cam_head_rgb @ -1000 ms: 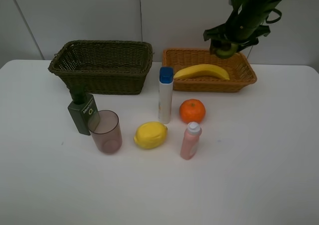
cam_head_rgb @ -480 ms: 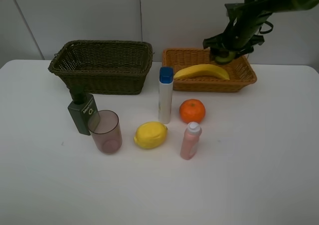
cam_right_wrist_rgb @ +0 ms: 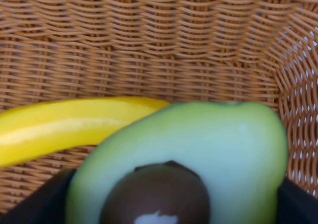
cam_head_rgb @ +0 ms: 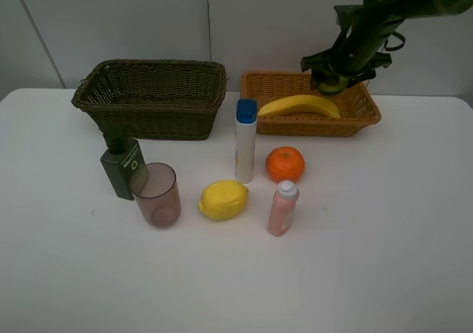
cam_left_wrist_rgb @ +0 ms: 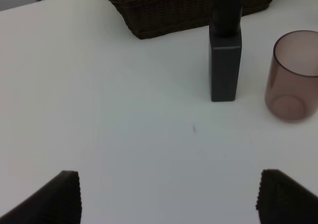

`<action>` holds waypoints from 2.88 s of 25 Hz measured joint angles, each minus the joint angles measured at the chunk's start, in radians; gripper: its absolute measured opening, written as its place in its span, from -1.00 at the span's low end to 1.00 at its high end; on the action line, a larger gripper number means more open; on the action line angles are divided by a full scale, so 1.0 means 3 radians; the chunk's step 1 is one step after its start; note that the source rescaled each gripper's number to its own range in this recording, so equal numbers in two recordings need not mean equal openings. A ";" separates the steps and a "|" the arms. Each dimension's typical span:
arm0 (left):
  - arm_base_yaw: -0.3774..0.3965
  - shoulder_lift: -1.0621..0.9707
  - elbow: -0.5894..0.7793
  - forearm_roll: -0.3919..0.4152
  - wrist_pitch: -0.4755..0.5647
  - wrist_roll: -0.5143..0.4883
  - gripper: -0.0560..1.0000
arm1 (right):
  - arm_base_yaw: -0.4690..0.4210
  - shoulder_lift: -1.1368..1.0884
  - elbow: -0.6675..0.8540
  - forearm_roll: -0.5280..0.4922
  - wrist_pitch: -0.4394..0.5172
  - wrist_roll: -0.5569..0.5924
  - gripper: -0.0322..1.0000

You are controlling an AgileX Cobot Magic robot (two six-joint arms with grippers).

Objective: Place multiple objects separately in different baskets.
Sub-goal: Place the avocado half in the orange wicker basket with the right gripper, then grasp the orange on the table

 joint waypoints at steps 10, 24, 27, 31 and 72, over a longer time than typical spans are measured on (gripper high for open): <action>0.0000 0.0000 0.0000 0.0000 0.0000 0.0000 0.90 | 0.0000 0.0000 -0.0003 -0.0093 0.0009 0.0000 0.96; 0.0000 0.0000 0.0000 0.0000 0.0000 0.0000 0.90 | 0.0000 0.0000 -0.0003 -0.0048 0.0082 0.0000 1.00; 0.0000 0.0000 0.0000 0.0000 0.0000 0.0000 0.90 | 0.0000 0.0000 -0.0003 -0.0048 0.0119 -0.0036 1.00; 0.0000 0.0000 0.0000 0.0000 0.0000 0.0000 0.90 | 0.0000 0.0000 -0.0003 -0.0008 0.0182 -0.0069 1.00; 0.0000 0.0000 0.0000 0.0000 0.0000 0.0000 0.90 | 0.0470 -0.1150 0.1547 0.1060 -0.0026 -0.1499 1.00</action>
